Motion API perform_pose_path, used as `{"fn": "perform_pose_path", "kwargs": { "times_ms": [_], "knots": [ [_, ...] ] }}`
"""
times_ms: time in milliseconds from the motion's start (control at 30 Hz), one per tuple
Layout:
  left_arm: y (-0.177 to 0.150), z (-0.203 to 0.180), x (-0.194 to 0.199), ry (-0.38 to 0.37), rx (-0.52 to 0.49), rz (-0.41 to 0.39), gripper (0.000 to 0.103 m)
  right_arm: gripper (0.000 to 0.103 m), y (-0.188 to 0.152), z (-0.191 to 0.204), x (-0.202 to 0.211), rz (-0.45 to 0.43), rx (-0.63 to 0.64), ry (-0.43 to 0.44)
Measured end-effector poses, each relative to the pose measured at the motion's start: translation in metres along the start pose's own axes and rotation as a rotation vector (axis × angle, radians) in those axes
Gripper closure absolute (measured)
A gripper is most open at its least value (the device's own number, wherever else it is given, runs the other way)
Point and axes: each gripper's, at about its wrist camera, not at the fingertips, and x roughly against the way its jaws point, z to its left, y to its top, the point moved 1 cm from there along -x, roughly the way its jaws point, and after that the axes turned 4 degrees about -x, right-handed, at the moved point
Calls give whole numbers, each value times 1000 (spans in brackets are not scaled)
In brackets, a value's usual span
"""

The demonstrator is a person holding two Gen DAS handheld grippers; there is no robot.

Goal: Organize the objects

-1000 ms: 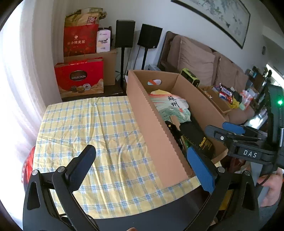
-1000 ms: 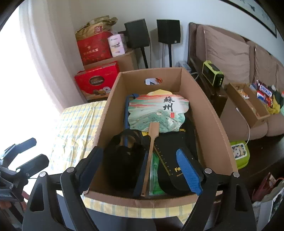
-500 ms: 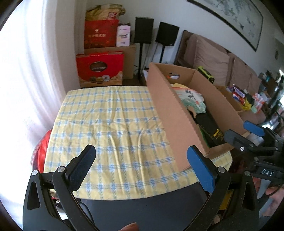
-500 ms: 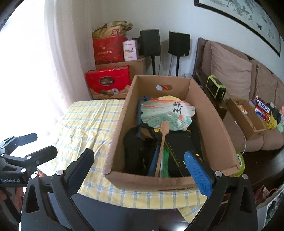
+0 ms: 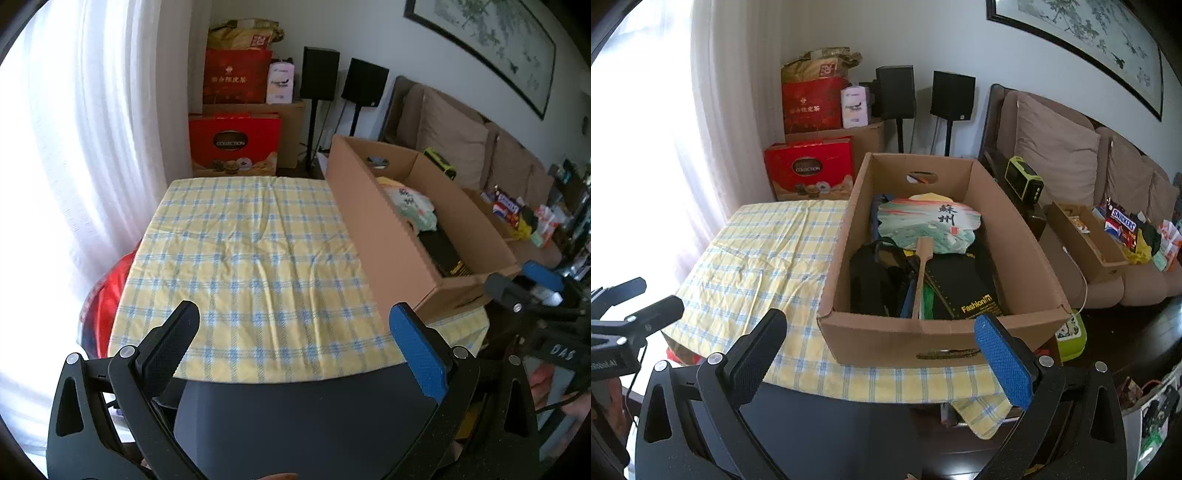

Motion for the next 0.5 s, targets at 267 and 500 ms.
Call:
{"fn": "perform_pose_path", "kwargs": {
  "times_ms": [267, 500],
  "knots": [
    [-8, 6, 8, 21, 26, -1, 0, 0, -6, 2, 9, -11, -5, -9],
    [-8, 1, 16, 40, 12, -19, 0, 0, -9, 8, 10, -9, -3, -7]
  ]
}}
